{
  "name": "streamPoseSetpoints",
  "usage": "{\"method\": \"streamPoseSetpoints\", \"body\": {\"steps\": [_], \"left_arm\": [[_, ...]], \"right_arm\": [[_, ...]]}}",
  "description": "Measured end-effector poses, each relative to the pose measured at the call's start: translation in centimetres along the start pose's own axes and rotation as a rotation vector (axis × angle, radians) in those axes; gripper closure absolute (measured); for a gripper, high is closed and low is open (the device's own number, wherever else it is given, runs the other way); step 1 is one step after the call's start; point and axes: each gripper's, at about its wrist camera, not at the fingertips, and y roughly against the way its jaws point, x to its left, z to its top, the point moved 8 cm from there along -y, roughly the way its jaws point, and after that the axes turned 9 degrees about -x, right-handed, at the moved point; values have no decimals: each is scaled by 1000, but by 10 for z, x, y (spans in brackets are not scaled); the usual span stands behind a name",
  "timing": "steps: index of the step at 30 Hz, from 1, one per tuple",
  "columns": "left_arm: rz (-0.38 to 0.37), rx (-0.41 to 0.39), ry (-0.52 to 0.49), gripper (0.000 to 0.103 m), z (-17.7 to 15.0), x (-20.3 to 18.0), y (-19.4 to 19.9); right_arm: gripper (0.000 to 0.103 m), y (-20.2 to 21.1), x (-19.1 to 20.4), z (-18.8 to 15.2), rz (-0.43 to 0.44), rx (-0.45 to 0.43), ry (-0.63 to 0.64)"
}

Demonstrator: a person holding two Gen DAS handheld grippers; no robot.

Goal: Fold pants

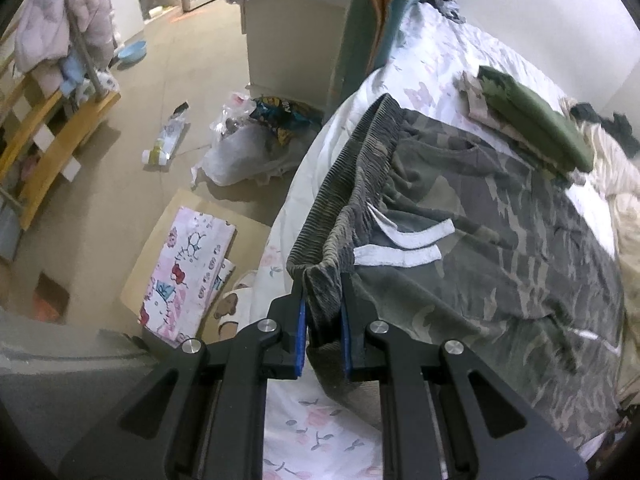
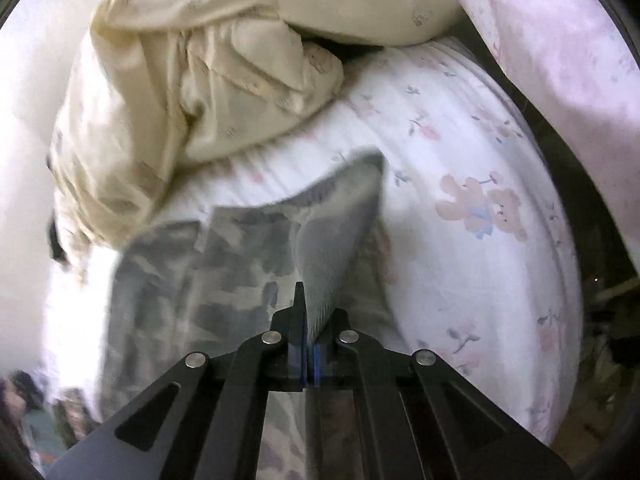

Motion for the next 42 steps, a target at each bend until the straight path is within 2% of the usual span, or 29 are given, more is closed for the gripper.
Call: {"method": "streamPoseSetpoints", "body": {"steps": [5, 9, 15, 20, 23, 26, 28, 31, 33, 37, 38, 39, 40, 41, 42], "left_arm": [[-19, 25, 40, 92, 5, 8, 4], [-26, 49, 28, 92, 12, 7, 5], [-25, 113, 20, 92, 40, -4, -12], [-33, 85, -42, 92, 89, -35, -29], [-20, 101, -71, 92, 120, -56, -58], [13, 86, -148, 92, 158, -84, -92], [22, 93, -157, 92, 173, -97, -115], [46, 98, -185, 92, 187, -113, -147], [47, 113, -214, 91, 186, -124, -166], [68, 77, -221, 82, 186, -128, -184], [72, 54, -212, 79, 189, -126, -184], [68, 29, -203, 68, 191, -123, -184], [84, 13, -202, 47, 193, -119, -184], [101, -11, -193, 37, 196, -113, -181], [113, -40, -182, 26, 198, -110, -178]], "right_arm": [[103, 25, 66, 27, 121, -36, 60], [103, 41, 123, 48, 216, -49, 127], [103, 37, 206, 56, 266, -48, 297], [103, 0, 266, 43, 247, -37, 416], [103, -35, 304, 26, 212, -22, 499], [103, -79, 347, 5, 162, -16, 606], [103, -100, 364, -7, 144, -3, 633], [103, -129, 385, -26, 115, 13, 662], [103, -145, 396, -42, 96, 9, 724], [102, -177, 401, -65, 77, 55, 791], [95, -181, 401, -68, 84, 67, 790], [85, -186, 400, -71, 93, 92, 790], [52, -188, 399, -75, 98, 110, 797], [26, -186, 399, -75, 107, 107, 797], [21, -181, 397, -72, 108, 82, 799]]}}
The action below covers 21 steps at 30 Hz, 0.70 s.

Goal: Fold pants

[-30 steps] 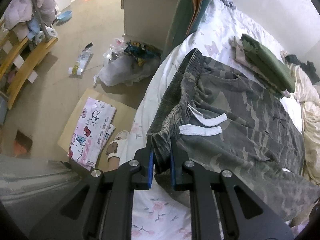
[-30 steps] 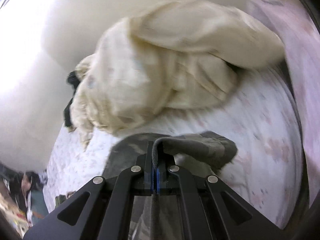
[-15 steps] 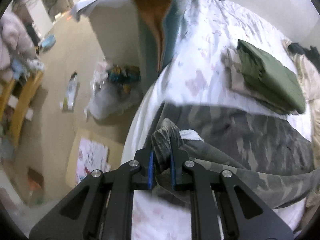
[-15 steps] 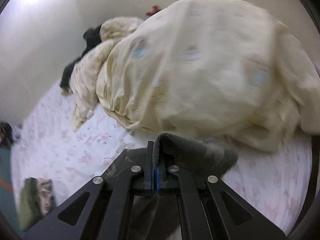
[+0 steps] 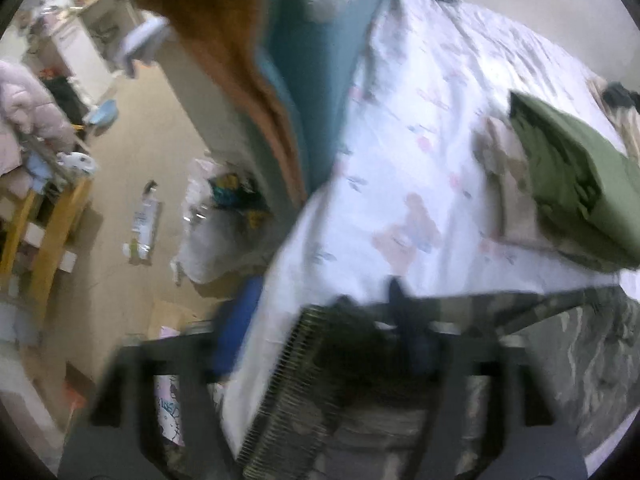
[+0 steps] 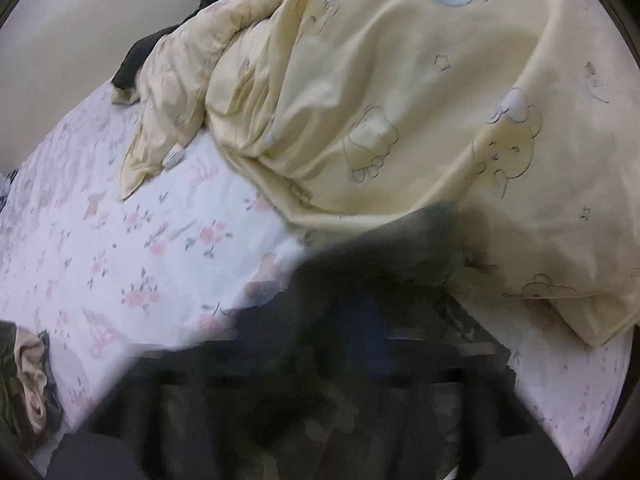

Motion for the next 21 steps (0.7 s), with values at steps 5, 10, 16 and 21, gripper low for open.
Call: {"method": "streamPoseSetpoints", "body": {"steps": [5, 10, 16, 21], "left_arm": [[104, -278, -13, 24, 4, 14, 55], [-40, -348, -315, 20, -44, -60, 74], [58, -199, -506, 20, -89, -96, 18], [66, -5, -381, 20, -77, -93, -38]], "right_arm": [[20, 31, 13, -9, 76, -67, 41], [25, 78, 117, -102, 429, 19, 319], [53, 107, 215, -236, 628, 147, 579], [58, 77, 249, -268, 512, 116, 610]]}}
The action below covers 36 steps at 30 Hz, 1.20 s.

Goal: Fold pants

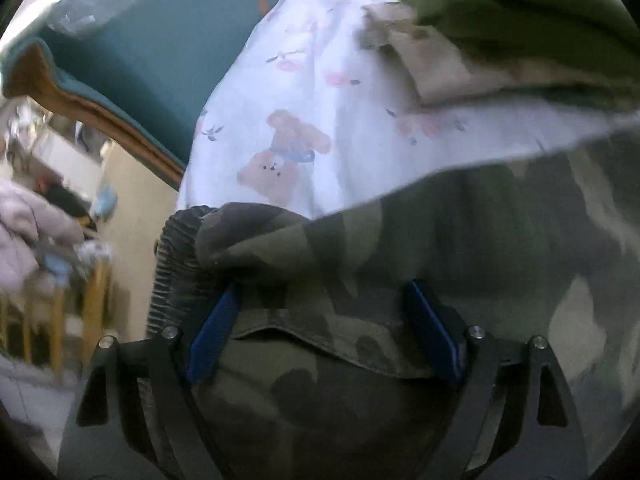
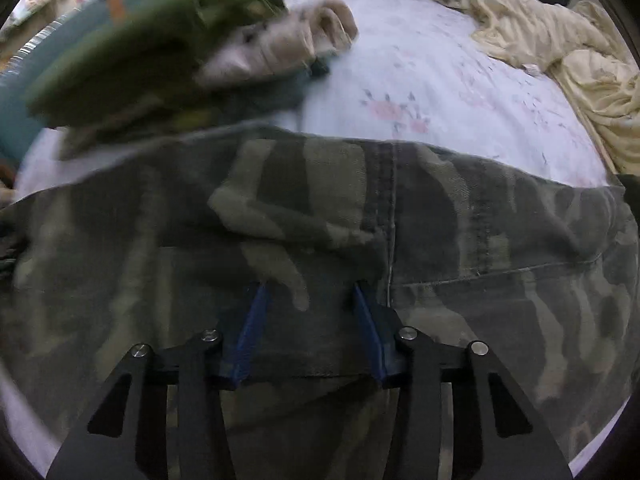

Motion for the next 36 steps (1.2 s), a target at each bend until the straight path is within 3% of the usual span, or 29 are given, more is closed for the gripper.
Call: {"method": "streamPoseSetpoints", "body": {"steps": [3, 5, 7, 10, 12, 15, 17, 19, 21, 24, 26, 27, 28, 29, 32, 36], "left_arm": [[0, 37, 33, 23, 3, 2, 6], [-79, 14, 90, 22, 4, 6, 19], [-148, -30, 151, 21, 2, 13, 37], [-225, -79, 217, 21, -6, 23, 58], [-249, -88, 228, 21, -13, 27, 64], [-222, -47, 181, 21, -33, 22, 57], [-228, -33, 180, 21, -40, 10, 53], [-330, -35, 270, 23, -44, 9, 51], [-345, -39, 284, 23, -48, 11, 50], [-330, -34, 249, 23, -51, 9, 51], [-331, -25, 282, 24, -50, 10, 50], [-330, -20, 296, 24, -50, 11, 50], [-327, -17, 298, 24, -49, 11, 50], [-324, -16, 294, 24, -50, 11, 49], [-315, -12, 272, 24, -50, 10, 45], [-312, -12, 238, 24, -49, 7, 44]], "right_arm": [[57, 0, -3, 9, -20, 20, -93], [57, 12, -9, 16, 43, 9, -114], [52, 35, -36, 17, 34, -53, -136], [33, 76, -121, 11, -54, -144, -255], [33, 103, -203, -5, -171, -181, -367], [33, 131, -299, -35, -305, -195, -536], [33, 145, -368, -72, -378, -192, -751], [32, 139, -401, -109, -313, -154, -965], [32, 139, -418, -121, -257, -186, -1043], [41, 133, -424, -113, -249, -194, -971], [71, 120, -419, -118, -265, -123, -927], [78, 116, -417, -120, -273, -97, -916], [97, 120, -416, -118, -283, -116, -905], [102, 124, -417, -114, -282, -138, -901], [103, 156, -413, -97, -324, -204, -809], [103, 195, -408, -90, -395, -194, -746]]}}
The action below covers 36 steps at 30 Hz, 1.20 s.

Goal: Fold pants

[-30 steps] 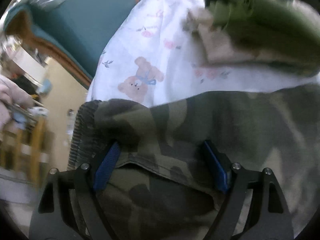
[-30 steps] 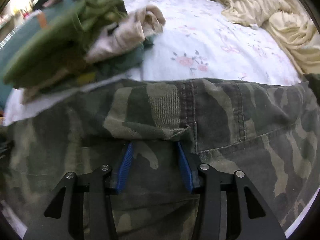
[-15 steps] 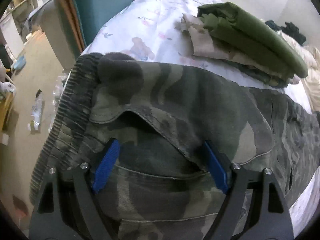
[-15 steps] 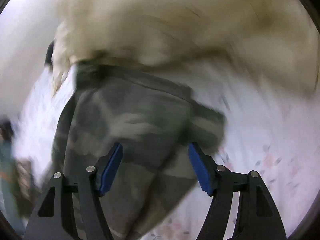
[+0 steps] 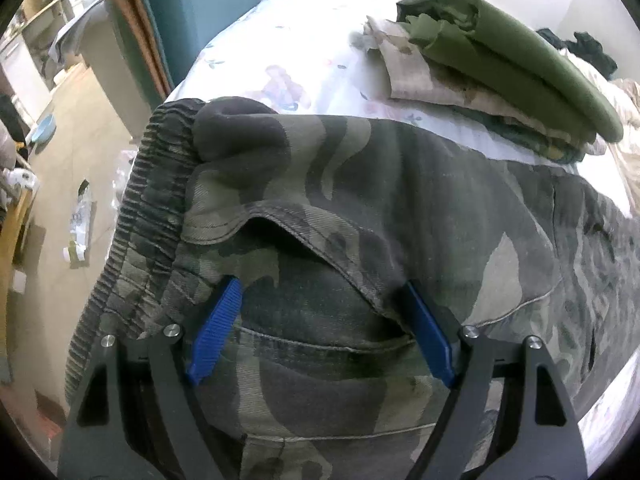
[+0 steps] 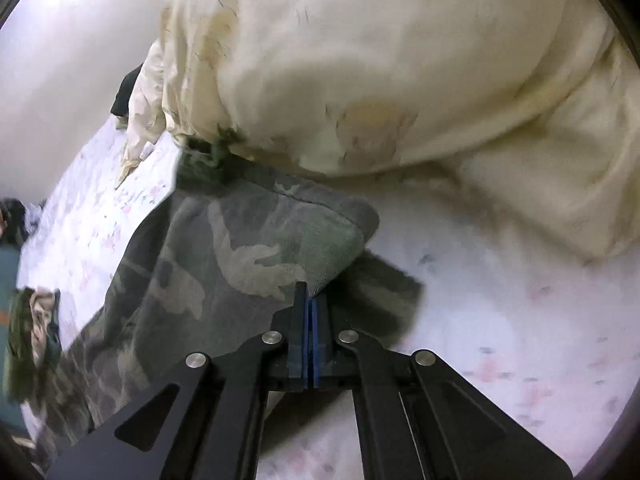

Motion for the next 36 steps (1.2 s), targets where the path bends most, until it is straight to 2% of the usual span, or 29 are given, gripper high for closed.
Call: {"method": "streamPoseSetpoints", "body": {"steps": [3, 6, 7, 9, 10, 12, 14, 15, 17, 18, 22, 25, 27, 31, 33, 34, 36], "left_arm": [[-1, 4, -29, 24, 0, -3, -4], [4, 15, -63, 24, -1, -5, -5], [4, 21, -66, 24, 0, -5, -4], [1, 33, -60, 24, 1, -3, -2], [-7, 38, -47, 24, 3, -2, 0], [-16, 38, -27, 24, 4, 1, 6], [-17, 20, -27, 24, 4, 1, 16], [-14, 11, -28, 24, 4, 1, 21], [-12, -1, -20, 24, 4, 0, 30], [-22, -8, -8, 24, 5, -1, 35], [-41, -57, -6, 24, 9, -10, 64], [-38, -120, -20, 24, 10, -15, 96], [-68, -162, -13, 24, 7, -18, 120], [-109, -231, 1, 24, -3, -23, 169], [-129, -267, 16, 22, -10, -23, 193], [-138, -281, 34, 17, -15, -20, 205], [-146, -288, 62, 15, -25, -16, 218]], "right_arm": [[103, 4, -20, -8, -87, 24, -11], [102, -38, -23, -44, -129, 173, 37], [99, -45, -29, -52, -181, 199, 48], [85, -48, -35, -57, -233, 217, 33], [81, -46, -36, -57, -249, 221, 25], [81, -38, -32, -53, -259, 201, 18], [77, -25, -19, -48, -222, 167, 7], [74, -14, -10, -48, -175, 145, -6], [60, 3, 12, -51, -88, 124, -22], [57, 14, 28, -55, -24, 115, -34], [55, 52, 91, -72, 130, 90, -27], [48, 97, 128, -97, 228, 54, -3], [46, 136, 153, -114, 327, 3, 62], [45, 197, 185, -159, 407, -68, 204], [37, 225, 191, -184, 447, -86, 245], [31, 235, 194, -196, 460, -88, 266], [26, 253, 198, -220, 496, -90, 299]]}}
